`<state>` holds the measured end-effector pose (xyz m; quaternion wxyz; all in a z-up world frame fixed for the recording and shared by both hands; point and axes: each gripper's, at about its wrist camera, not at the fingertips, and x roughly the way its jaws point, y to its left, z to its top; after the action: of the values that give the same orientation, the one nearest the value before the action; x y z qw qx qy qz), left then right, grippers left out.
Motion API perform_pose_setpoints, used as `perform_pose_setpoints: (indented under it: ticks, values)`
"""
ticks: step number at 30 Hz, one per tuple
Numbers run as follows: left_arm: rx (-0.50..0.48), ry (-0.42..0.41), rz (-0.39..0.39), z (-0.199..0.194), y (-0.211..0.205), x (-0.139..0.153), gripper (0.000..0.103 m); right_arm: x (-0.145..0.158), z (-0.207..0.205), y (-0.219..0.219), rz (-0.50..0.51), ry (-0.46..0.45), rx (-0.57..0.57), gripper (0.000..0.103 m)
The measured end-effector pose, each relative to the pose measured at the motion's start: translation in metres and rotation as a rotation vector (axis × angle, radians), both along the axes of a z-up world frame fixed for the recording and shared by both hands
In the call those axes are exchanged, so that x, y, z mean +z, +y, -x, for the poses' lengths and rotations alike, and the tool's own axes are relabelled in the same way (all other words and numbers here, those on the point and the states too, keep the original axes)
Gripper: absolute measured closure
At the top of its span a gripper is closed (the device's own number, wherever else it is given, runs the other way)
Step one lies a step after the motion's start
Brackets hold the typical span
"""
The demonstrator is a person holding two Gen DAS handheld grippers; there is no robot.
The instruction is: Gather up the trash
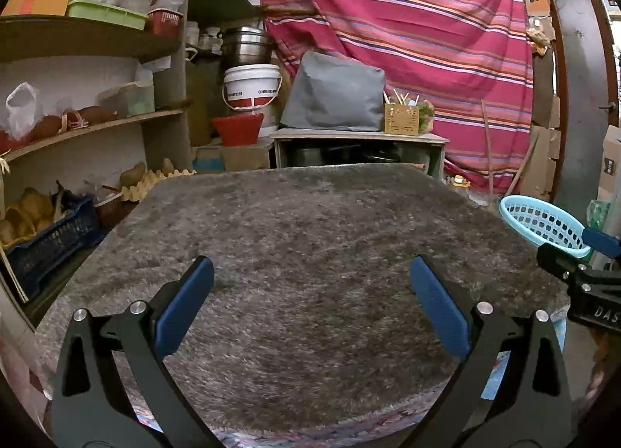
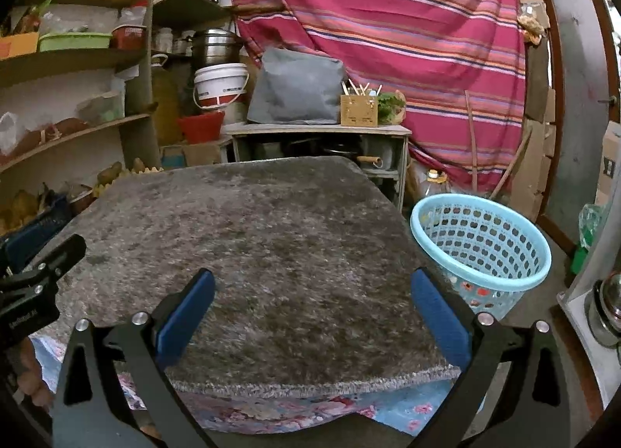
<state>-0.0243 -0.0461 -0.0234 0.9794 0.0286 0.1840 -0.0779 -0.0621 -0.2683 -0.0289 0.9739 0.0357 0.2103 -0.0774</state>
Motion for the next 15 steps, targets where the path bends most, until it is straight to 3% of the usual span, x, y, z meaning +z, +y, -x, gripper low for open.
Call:
perform_pose_setpoints:
  ticks: [15]
  values:
    - [0.016, -0.007, -0.016, 0.0002, 0.0003, -0.0039, 0.005, 0.0025, 0.0001, 0.0069, 0.035, -0.027, 0.017, 0.004]
